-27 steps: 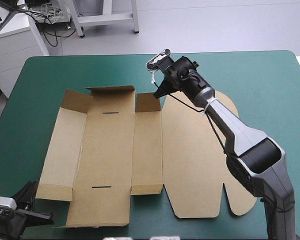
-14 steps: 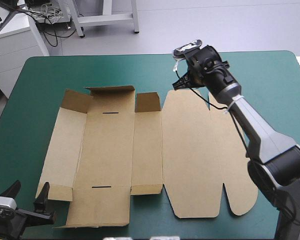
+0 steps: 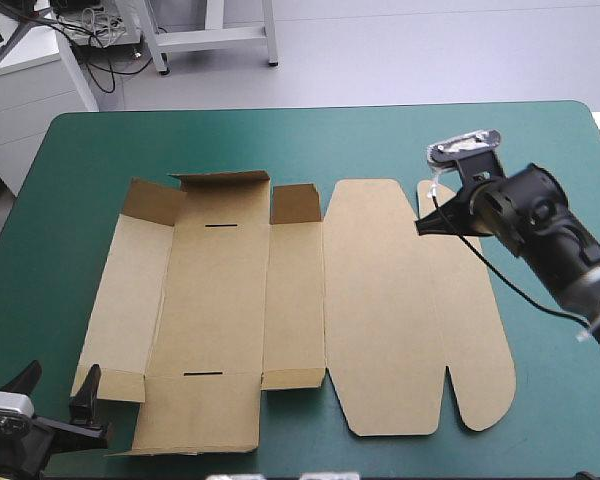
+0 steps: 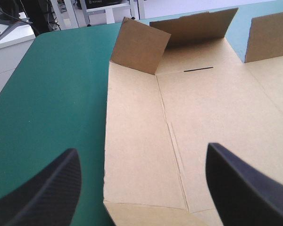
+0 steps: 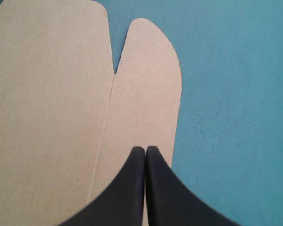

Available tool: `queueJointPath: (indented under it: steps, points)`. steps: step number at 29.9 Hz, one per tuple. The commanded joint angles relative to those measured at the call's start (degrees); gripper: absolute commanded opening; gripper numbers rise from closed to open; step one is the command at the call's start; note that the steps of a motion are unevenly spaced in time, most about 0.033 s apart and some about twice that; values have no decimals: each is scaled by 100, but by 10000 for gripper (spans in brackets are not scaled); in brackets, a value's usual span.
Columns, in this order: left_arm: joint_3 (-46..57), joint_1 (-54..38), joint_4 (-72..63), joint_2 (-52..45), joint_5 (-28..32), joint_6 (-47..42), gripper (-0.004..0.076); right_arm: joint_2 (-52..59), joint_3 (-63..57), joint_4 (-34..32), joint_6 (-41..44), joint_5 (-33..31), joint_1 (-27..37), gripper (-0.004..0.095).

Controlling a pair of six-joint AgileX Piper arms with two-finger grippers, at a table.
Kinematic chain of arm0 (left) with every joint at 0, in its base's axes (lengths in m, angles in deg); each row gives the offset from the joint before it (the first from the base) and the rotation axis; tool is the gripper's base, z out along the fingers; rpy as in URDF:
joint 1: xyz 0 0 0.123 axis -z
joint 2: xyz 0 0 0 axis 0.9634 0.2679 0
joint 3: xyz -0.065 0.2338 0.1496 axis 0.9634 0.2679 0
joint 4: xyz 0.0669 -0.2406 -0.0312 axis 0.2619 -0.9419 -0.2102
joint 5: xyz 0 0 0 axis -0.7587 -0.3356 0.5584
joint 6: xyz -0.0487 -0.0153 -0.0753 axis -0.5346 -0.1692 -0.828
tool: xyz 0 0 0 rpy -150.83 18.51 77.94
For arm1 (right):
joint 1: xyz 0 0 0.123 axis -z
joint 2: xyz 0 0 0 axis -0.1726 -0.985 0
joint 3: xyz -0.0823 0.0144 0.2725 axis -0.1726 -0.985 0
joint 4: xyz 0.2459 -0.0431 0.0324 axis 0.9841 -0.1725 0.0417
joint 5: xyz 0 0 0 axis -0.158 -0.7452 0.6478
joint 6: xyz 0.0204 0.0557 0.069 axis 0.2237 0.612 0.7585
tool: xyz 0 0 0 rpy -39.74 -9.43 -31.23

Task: Fold the box

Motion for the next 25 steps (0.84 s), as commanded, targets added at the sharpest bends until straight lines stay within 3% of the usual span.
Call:
queueJointPath:
  steps: [1,6,11,16,25]
  points:
    - [-362,34,-5,504,356,-18,525,886,-496,-142,73,341,58,-20]
    - [-1122,34,266,1475,431,195,524,1603,-1112,-155,73,287,58,-20]
    - [-1832,34,1542,2644,332,258,524,2058,-1519,-98,228,251,58,-20]
    - [-2132,34,1683,3664,-210,258,525,2342,-1825,128,284,273,58,-20]
    - [-2287,-44,1920,5072,-313,171,524,2565,-2202,375,296,286,58,-20]
